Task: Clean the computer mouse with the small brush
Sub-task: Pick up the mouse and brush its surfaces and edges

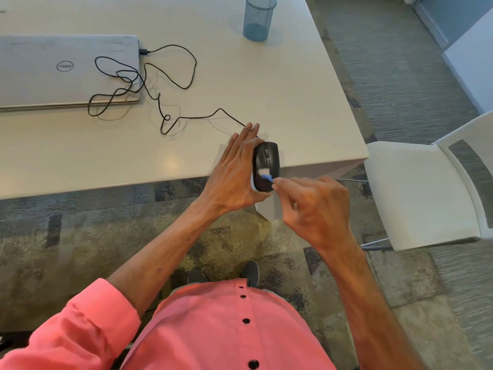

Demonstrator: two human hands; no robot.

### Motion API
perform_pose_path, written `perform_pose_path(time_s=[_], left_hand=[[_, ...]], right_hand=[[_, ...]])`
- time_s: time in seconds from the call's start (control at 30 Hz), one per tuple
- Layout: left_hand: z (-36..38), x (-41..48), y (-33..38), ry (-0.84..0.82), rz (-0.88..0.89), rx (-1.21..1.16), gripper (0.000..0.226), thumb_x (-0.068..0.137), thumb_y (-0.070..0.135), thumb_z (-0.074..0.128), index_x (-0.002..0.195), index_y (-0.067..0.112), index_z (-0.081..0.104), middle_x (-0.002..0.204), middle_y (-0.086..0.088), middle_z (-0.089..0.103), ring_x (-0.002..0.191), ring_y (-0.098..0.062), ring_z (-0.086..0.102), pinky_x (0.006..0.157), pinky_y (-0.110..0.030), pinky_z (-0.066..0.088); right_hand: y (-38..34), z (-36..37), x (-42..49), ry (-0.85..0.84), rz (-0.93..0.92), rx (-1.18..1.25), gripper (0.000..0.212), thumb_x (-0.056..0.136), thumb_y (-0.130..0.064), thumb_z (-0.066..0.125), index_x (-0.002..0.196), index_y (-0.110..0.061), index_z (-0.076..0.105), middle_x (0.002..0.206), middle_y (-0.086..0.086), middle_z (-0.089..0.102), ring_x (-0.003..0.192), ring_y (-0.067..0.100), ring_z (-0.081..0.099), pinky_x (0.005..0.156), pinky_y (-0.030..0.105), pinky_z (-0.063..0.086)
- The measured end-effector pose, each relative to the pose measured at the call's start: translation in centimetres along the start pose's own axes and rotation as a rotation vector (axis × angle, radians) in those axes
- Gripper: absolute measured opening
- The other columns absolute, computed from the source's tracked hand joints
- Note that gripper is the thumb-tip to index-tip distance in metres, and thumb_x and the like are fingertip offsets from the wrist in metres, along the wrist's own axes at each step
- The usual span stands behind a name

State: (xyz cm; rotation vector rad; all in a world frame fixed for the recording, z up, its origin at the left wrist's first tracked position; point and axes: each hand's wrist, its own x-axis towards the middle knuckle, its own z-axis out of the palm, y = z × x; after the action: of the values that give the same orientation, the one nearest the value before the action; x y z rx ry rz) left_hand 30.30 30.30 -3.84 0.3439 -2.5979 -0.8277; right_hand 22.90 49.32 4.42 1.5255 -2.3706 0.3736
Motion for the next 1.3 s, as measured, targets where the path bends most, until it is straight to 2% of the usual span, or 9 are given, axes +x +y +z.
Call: perform_pose_path(time_s=[0.1,0.33,0.57,0.7,0.8,1.0,1.1,1.2,1.3], left_hand=[[-0.1,0.1,-0.1,-0.003,-0.011,0.002,0.118,0.084,0.070,0.086,0.168,0.006,0.035,0.191,-0.012,0.014,0.179,-0.027,0.005,0.146,-0.051,0.010],[-0.5,0.4,-0.5,0.029,-0.004,-0.001,0.114,0.084,0.059,0.089,0.168,0.004,0.035,0.190,-0.013,0.017,0.179,-0.028,0.007,0.146,-0.050,0.010],[-0.8,0.6,-0.6,0.034,-0.021,-0.020,0.121,0.081,0.071,0.086,0.169,0.005,0.034,0.191,-0.013,0.015,0.179,-0.028,0.005,0.146,-0.051,0.008],[-0.6,0.8,-0.8,0.053,-0.016,0.002,0.117,0.084,0.061,0.092,0.169,0.005,0.034,0.190,-0.014,0.017,0.179,-0.029,0.007,0.145,-0.054,0.011],[-0.5,0.9,-0.8,0.063,-0.011,0.003,0.119,0.083,0.059,0.095,0.169,0.005,0.033,0.189,-0.014,0.018,0.179,-0.030,0.008,0.145,-0.052,0.011],[-0.5,1.0,-0.6,0.067,-0.013,-0.005,0.128,0.081,0.083,0.083,0.169,0.004,0.033,0.190,-0.015,0.016,0.179,-0.030,0.006,0.146,-0.049,0.006],[-0.5,0.8,-0.3,0.075,-0.025,-0.012,0.129,0.082,0.091,0.074,0.168,0.003,0.034,0.190,-0.015,0.016,0.179,-0.029,0.005,0.146,-0.044,0.001],[-0.4,0.6,-0.3,0.079,-0.018,-0.009,0.123,0.081,0.071,0.091,0.167,0.003,0.036,0.190,-0.015,0.017,0.179,-0.029,0.008,0.146,-0.049,0.007],[-0.4,0.5,-0.1,0.080,-0.018,-0.012,0.120,0.079,0.059,0.097,0.167,0.003,0.038,0.189,-0.015,0.020,0.179,-0.029,0.009,0.146,-0.043,0.005]], right_hand=[[0.2,-0.3,0.3,-0.018,0.002,0.028,0.016,0.102,-0.025,0.073,0.088,-0.027,0.080,0.065,-0.010,0.074,0.053,0.013,0.064,0.058,0.028,0.037],[-0.4,0.4,1.0,0.089,-0.049,-0.016,0.020,0.103,-0.019,0.072,0.120,-0.020,0.083,0.081,-0.007,0.081,0.060,0.017,0.070,0.054,0.030,0.039],[-0.6,0.8,0.3,-0.023,-0.044,-0.032,0.013,0.101,-0.021,0.074,0.088,-0.023,0.077,0.067,-0.008,0.073,0.054,0.016,0.066,0.058,0.027,0.030],[-0.7,0.9,0.7,0.149,-0.024,-0.009,0.018,0.105,-0.021,0.071,0.117,-0.017,0.084,0.085,-0.006,0.083,0.062,0.015,0.074,0.054,0.027,0.043],[-0.5,1.3,1.0,0.143,-0.002,-0.018,0.023,0.103,-0.022,0.071,0.123,-0.017,0.083,0.093,-0.006,0.086,0.068,0.016,0.079,0.059,0.025,0.041],[-0.7,0.9,0.3,-0.011,-0.007,-0.004,0.016,0.102,-0.024,0.072,0.089,-0.023,0.080,0.061,-0.010,0.069,0.048,0.013,0.059,0.057,0.026,0.040],[-0.7,0.5,0.2,0.082,0.067,0.113,0.014,0.105,-0.025,0.073,0.096,-0.023,0.083,0.060,-0.011,0.069,0.044,0.012,0.055,0.049,0.028,0.044],[-0.4,0.4,0.6,0.227,0.243,0.294,0.016,0.109,-0.029,0.070,0.109,-0.022,0.084,0.072,-0.012,0.078,0.048,0.009,0.059,0.043,0.031,0.046],[-0.4,0.6,1.3,0.222,0.465,0.389,0.019,0.110,-0.035,0.066,0.112,-0.026,0.083,0.080,-0.016,0.081,0.050,0.003,0.056,0.046,0.032,0.048]])
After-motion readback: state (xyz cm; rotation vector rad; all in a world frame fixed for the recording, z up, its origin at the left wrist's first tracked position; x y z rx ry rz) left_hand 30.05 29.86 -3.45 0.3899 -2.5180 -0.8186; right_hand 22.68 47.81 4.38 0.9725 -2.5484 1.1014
